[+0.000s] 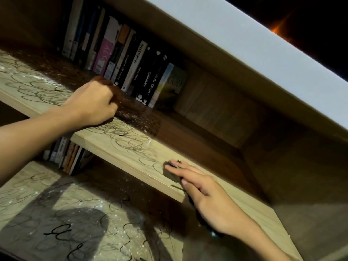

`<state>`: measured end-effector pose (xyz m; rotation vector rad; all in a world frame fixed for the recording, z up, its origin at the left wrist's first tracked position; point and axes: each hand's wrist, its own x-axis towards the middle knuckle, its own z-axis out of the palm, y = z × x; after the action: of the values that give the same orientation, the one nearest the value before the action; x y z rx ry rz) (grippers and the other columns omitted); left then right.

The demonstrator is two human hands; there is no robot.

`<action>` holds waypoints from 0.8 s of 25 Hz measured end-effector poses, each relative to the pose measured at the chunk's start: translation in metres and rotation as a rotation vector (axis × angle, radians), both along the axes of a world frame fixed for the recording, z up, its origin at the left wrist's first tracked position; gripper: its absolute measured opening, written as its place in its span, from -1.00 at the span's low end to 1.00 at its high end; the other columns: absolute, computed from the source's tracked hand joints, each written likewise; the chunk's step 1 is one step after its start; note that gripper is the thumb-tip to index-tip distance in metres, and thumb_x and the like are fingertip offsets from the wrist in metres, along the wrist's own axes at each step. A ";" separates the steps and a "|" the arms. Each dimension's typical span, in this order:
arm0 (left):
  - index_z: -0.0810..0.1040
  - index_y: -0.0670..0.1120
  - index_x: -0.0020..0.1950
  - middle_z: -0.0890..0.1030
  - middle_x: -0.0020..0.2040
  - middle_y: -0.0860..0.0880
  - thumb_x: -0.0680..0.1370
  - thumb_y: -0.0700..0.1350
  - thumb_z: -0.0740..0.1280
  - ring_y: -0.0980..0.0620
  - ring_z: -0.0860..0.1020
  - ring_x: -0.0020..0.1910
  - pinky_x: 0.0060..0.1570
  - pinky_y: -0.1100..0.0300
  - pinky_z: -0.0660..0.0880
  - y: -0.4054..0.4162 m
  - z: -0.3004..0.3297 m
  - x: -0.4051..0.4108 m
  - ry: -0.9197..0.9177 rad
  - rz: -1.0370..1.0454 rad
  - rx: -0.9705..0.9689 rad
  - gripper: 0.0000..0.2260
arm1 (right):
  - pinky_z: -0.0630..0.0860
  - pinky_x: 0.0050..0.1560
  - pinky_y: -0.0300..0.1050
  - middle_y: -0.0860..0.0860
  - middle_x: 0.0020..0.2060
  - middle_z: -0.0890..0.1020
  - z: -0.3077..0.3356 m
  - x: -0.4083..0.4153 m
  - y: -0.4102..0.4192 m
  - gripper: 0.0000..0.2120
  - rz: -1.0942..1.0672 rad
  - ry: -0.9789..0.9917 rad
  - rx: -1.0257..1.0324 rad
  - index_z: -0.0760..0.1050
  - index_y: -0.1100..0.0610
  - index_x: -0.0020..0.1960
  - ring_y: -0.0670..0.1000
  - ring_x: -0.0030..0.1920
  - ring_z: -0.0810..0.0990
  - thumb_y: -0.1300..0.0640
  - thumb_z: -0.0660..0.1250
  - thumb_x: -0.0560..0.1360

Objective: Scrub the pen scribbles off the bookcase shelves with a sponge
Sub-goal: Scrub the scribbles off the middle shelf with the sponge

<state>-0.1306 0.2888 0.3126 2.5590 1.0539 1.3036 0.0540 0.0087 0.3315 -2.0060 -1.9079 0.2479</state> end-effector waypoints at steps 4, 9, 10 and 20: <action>0.59 -0.08 -0.02 0.57 -0.05 -0.18 0.44 -0.15 0.30 -0.23 0.50 0.02 -0.06 -0.02 0.53 0.000 0.000 0.000 0.021 0.005 -0.012 -0.84 | 0.48 -0.17 -0.33 -0.21 0.08 0.60 0.008 0.035 -0.016 -0.62 -0.431 0.049 0.055 0.49 -0.26 0.22 -0.19 -0.19 0.60 0.18 0.11 0.64; 0.58 -0.13 -0.05 0.58 -0.05 -0.20 0.44 -0.15 0.31 -0.25 0.51 -0.03 -0.10 -0.04 0.54 -0.003 0.002 0.001 0.065 0.035 -0.006 -0.86 | 0.50 -0.05 -0.23 -0.15 0.28 0.51 -0.009 -0.029 0.026 -0.62 -0.396 0.066 0.088 0.39 -0.23 0.34 -0.13 -0.02 0.55 0.12 0.10 0.61; 0.58 -0.14 -0.07 0.58 -0.07 -0.20 0.44 -0.15 0.30 -0.25 0.52 -0.06 -0.12 -0.02 0.54 -0.003 0.002 0.001 0.061 0.032 -0.008 -0.88 | 0.40 0.14 -0.25 -0.25 0.36 0.40 -0.013 -0.046 0.021 -0.60 -0.303 0.012 0.098 0.35 -0.24 0.37 -0.19 0.12 0.47 0.12 0.10 0.62; 0.57 -0.17 -0.12 0.58 -0.10 -0.23 0.49 -0.15 0.25 -0.26 0.51 -0.06 -0.09 -0.03 0.52 -0.008 0.003 -0.001 0.053 0.016 0.007 -0.86 | 0.31 0.36 -0.11 -0.27 0.25 0.46 -0.011 -0.052 -0.006 -0.66 -0.617 -0.118 0.200 0.42 -0.18 0.32 -0.14 0.27 0.41 0.06 0.08 0.62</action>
<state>-0.1319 0.2807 0.3159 2.6095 1.0836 1.2524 0.0022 0.0023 0.3201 -2.3784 -1.2200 -0.2175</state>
